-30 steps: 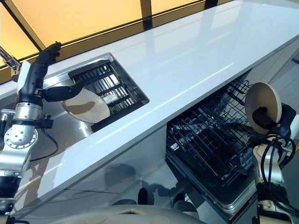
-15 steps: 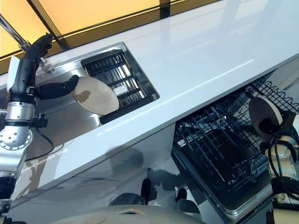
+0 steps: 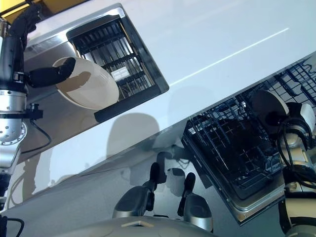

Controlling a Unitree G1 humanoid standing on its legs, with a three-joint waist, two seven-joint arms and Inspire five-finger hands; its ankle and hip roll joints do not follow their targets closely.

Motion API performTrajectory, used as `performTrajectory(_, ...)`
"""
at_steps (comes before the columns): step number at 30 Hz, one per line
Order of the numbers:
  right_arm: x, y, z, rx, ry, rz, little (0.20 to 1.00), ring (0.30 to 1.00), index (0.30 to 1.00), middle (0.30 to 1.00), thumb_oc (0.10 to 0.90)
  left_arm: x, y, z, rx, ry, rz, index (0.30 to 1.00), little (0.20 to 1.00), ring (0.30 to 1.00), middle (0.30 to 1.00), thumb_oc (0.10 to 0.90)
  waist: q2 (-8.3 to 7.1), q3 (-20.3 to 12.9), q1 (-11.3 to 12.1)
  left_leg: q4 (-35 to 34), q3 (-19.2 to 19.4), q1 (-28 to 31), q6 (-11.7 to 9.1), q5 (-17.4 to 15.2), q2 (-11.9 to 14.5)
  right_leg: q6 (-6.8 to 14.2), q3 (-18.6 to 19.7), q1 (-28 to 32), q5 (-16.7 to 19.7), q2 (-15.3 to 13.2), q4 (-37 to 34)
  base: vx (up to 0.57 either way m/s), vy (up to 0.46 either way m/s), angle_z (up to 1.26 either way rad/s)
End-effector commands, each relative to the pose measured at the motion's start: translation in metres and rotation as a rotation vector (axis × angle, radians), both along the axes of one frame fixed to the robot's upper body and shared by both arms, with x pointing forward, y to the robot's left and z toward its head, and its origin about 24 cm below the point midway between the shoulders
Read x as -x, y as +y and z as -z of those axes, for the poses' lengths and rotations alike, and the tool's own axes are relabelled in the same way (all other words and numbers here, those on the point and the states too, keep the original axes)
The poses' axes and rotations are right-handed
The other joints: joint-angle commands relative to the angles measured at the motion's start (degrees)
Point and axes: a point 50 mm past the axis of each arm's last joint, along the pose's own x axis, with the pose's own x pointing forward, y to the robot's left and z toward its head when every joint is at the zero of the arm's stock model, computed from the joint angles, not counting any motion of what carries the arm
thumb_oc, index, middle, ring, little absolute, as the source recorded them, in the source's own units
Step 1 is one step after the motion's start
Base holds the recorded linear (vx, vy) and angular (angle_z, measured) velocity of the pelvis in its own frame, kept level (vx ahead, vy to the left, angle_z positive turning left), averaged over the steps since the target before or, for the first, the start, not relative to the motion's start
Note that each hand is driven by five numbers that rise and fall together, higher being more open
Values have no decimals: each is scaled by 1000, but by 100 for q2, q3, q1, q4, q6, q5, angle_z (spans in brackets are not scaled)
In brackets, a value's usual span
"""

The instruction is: Pick up plates and place into dishwasher.

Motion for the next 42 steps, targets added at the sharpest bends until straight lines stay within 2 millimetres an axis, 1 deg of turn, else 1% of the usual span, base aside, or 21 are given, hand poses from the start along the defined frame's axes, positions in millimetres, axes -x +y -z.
performTrajectory(1, -16, -4, -50, 147, -78, -44, 200, 300, 300, 300, 100, 13, -9, -55, -10, -272, 82, 900, 900, 900, 900, 800, 102, -249, -41, 437, 333, -33, -85, -740, -91, -237, 154, -373, -799, 378, 999, -37, -45, -9)
performTrajectory(6, -28, 3, -57, 161, -78, -73, 200, 300, 300, 300, 100, 10, -13, -64, -30, -293, 105, 900, 900, 900, 900, 800, 114, -162, -69, 470, 435, -92, -84, -734, -61, -237, 260, -464, -755, 413, 1010, -58, -37, -19)
performTrajectory(11, -37, 12, -58, 159, -70, -104, 200, 300, 300, 300, 100, 9, -14, -73, -39, -307, 113, 900, 900, 900, 900, 800, 110, -103, -93, 483, 511, -118, -80, -742, -32, -237, 338, -535, -744, 437, 1051, -43, -6, -15)
performTrajectory(12, -38, 13, -58, 157, -60, -110, 266, 356, 356, 356, 166, 9, -15, -73, -42, -308, 112, 900, 900, 900, 900, 800, 106, -91, -99, 489, 527, -113, -82, -746, -22, -239, 353, -539, -747, 443, 1066, -14, 13, -14)
performTrajectory(13, -40, 16, -55, 164, -44, -119, 856, 862, 862, 862, 756, 7, -16, -72, -44, -304, 110, 900, 900, 900, 900, 800, 100, -83, -110, 507, 557, -100, -84, -746, -4, -245, 372, -522, -758, 449, 1081, 4, 12, -13)
performTrajectory(14, -40, 16, -54, 164, -37, -123, 900, 900, 900, 900, 800, 7, -16, -72, -47, -299, 109, 900, 900, 900, 900, 800, 94, -79, -114, 512, 569, -84, -84, -748, 2, -247, 380, -506, -761, 455, 1086, 16, 10, -15)
performTrajectory(17, -40, 15, -51, 171, -30, -130, 900, 900, 900, 900, 800, 6, -17, -70, -52, -283, 111, 900, 900, 900, 900, 800, 77, -74, -111, 529, 596, -37, -92, -743, 16, -253, 391, -447, -765, 468, 1088, 21, 1, -11)
performTrajectory(19, -40, 14, -53, 177, -44, -129, 900, 900, 900, 900, 800, 5, -18, -70, -56, -273, 113, 900, 900, 900, 900, 800, 77, -73, -106, 541, 601, -25, -99, -741, 21, -255, 387, -421, -764, 468, 1081, 5, 2, -4)
performTrajectory(24, -41, 17, -57, 183, -101, -132, 900, 900, 900, 900, 800, 3, -21, -69, -67, -256, 127, 900, 900, 900, 900, 800, 64, -101, -78, 552, 597, -15, -105, -748, 12, -248, 350, -391, -759, 470, 1071, 0, 0, 0)
performTrajectory(27, -41, 21, -61, 172, -172, -135, 900, 900, 900, 900, 800, 3, -22, -67, -68, -247, 132, 900, 900, 900, 900, 800, 41, -153, -71, 522, 596, 28, -104, -750, 3, -241, 315, -342, -751, 470, 1039, 6, 13, 0)
performTrajectory(34, -35, 32, -64, 167, -332, -144, 900, 900, 900, 900, 800, 4, -17, -47, -58, -196, 109, 900, 900, 900, 900, 800, -3, -356, -136, 434, 607, 206, -95, -779, -22, -211, 320, -185, -752, 477, 969, 40, 61, 1)
performTrajectory(42, -19, 40, -60, 159, -388, -197, 900, 900, 900, 900, 800, 10, -12, -27, -33, -159, 82, 900, 900, 900, 900, 800, -85, -637, -211, 287, 648, 422, -66, -792, -55, -158, 336, 24, -728, 470, 815, 30, 71, -1)
